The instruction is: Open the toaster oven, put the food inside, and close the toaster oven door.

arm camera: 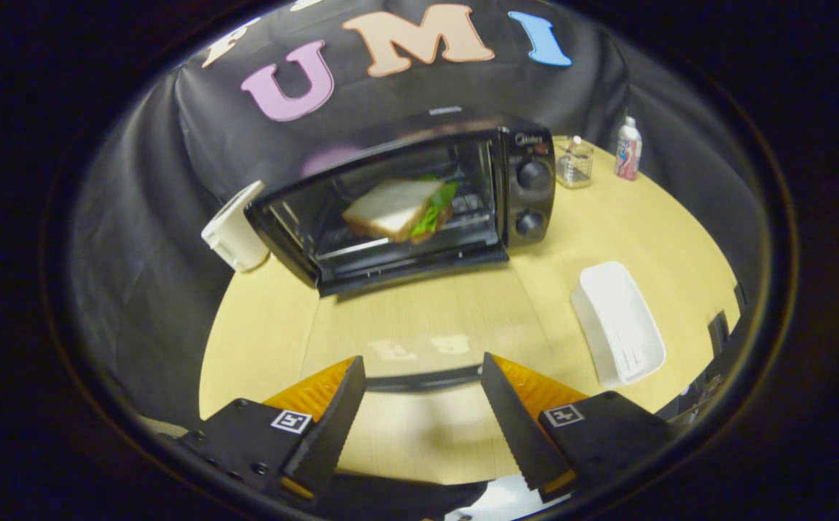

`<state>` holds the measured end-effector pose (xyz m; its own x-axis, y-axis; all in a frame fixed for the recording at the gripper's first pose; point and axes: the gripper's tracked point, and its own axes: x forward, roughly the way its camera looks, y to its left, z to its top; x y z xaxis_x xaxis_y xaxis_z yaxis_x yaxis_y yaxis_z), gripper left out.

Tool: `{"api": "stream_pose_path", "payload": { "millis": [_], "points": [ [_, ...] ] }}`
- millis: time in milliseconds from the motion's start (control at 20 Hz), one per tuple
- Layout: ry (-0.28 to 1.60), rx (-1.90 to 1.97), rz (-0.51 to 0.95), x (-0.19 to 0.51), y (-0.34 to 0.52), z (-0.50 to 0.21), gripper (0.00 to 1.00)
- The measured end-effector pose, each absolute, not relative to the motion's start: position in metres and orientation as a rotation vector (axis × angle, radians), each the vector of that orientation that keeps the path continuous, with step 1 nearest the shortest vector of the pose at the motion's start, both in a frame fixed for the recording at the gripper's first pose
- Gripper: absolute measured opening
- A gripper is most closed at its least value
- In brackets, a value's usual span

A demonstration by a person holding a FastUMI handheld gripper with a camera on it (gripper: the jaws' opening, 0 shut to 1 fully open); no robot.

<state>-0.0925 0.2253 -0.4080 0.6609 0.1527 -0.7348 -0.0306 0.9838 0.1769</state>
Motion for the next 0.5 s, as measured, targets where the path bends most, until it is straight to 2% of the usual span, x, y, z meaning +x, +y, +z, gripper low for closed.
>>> {"api": "stream_pose_path", "payload": {
  "millis": [250,500],
  "points": [
    [0.95,0.062,0.063,-0.107,0.207,-0.457,1.0],
    [0.978,0.032,0.078,-0.095,0.203,-0.475,1.0]
  ]
}}
